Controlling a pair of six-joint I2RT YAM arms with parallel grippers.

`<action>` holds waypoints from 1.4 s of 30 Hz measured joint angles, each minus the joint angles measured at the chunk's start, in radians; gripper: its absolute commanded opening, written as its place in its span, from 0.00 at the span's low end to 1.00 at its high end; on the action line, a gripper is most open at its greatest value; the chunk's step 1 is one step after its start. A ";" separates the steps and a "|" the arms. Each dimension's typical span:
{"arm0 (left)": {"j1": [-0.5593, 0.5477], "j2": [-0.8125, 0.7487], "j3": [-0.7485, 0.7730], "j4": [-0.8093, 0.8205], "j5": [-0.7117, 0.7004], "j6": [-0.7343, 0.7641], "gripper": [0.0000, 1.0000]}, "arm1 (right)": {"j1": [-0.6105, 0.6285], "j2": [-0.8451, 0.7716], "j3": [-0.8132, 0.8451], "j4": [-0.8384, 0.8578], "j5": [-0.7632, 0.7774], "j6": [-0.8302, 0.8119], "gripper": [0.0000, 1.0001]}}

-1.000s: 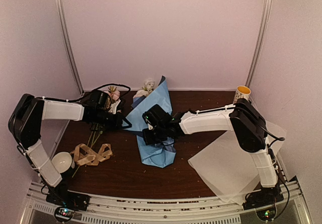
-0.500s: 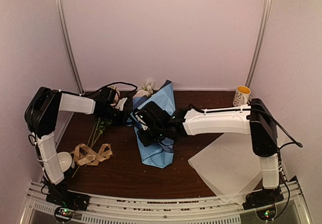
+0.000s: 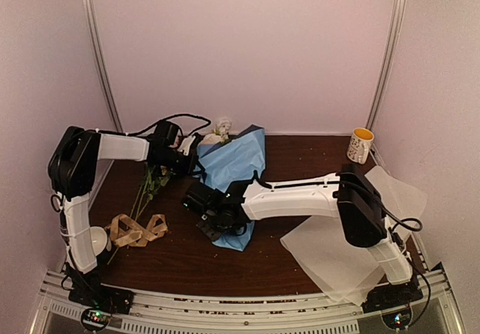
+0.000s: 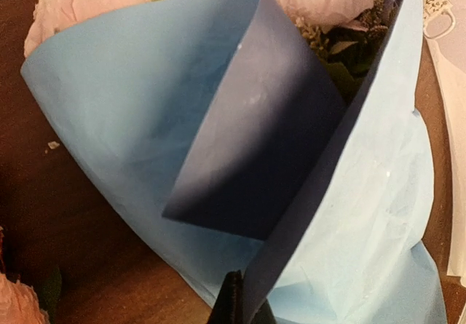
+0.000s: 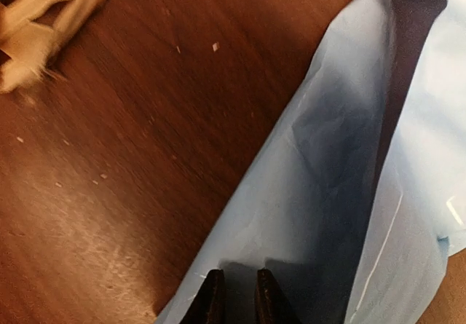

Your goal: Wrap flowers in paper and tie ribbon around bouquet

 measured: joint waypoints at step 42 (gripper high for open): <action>0.032 0.188 0.196 -0.125 -0.027 0.067 0.38 | -0.123 -0.081 -0.202 0.107 -0.333 0.214 0.12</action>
